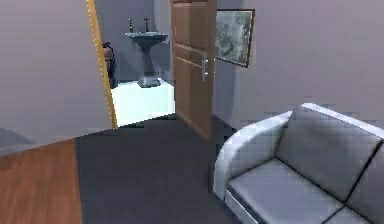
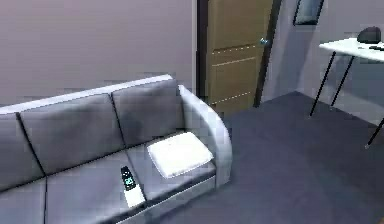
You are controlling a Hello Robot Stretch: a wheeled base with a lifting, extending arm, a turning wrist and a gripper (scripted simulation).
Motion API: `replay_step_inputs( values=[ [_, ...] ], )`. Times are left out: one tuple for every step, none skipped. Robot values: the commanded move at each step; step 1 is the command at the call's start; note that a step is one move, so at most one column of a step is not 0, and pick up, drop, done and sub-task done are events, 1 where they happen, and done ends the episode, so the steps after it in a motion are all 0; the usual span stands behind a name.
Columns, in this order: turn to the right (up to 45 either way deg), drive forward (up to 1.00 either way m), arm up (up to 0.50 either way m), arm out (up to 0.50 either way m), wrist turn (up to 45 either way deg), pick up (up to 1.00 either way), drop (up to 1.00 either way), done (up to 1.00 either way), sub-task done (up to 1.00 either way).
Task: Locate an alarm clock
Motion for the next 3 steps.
replay_step_inputs(
  values=[
    [-21.0, 0.00, 0.00, 0.00, 0.0, 0.00, 0.00, 0.00, 0.00],
    [0.0, 1.00, 0.00, 0.00, 0.0, 0.00, 0.00, 0.00, 0.00],
    [0.0, 0.25, 0.00, 0.00, 0.0, 0.00, 0.00, 0.00, 0.00]
  ],
)
